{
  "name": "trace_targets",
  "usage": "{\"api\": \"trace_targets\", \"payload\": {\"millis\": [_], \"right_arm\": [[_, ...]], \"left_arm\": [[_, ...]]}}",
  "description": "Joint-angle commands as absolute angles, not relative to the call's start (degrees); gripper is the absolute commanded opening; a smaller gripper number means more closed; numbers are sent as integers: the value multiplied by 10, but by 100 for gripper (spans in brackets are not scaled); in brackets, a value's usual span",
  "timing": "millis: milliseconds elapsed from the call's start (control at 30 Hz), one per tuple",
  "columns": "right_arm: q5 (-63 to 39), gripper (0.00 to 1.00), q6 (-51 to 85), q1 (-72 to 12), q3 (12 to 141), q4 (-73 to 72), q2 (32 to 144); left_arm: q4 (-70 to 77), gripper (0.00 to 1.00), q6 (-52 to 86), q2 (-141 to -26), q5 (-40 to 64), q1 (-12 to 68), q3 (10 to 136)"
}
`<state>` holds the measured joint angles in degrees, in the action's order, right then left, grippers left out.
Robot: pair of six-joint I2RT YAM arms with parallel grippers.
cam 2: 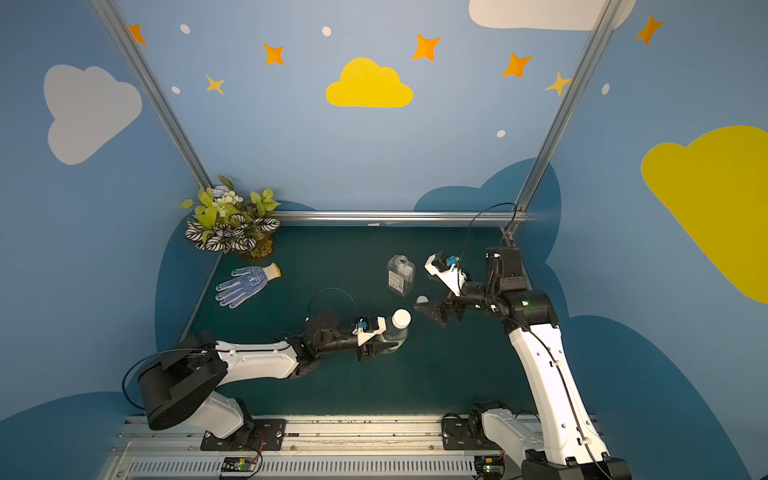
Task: Screw on the bottle caps
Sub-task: Screw the bottle cap onto the plastic bottle.
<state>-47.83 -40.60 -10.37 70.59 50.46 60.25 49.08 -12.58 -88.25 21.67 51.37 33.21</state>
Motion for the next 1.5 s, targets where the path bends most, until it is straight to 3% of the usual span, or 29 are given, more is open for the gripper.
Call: {"api": "trace_targets", "payload": {"millis": [0, 133, 167, 200, 767, 1467], "right_arm": [[-536, 98, -501, -108, 700, 523, 606], [-510, 98, -512, -148, 702, 529, 635], [-498, 98, -516, -159, 701, 528, 638], [-487, 98, -519, -169, 697, 525, 641], [-466, 95, -519, -213, 681, 450, 656], [-471, 62, -541, -241, 722, 472, 692]], "left_arm": [[511, 25, -123, -868, 226, 511, 331], [519, 25, -122, -867, 226, 510, 327], [520, 24, -121, -868, 57, 510, 326], [520, 25, -121, -867, 40, 509, 325], [525, 24, -117, -873, 71, 507, 327], [525, 24, -116, -873, 85, 508, 327]]}}
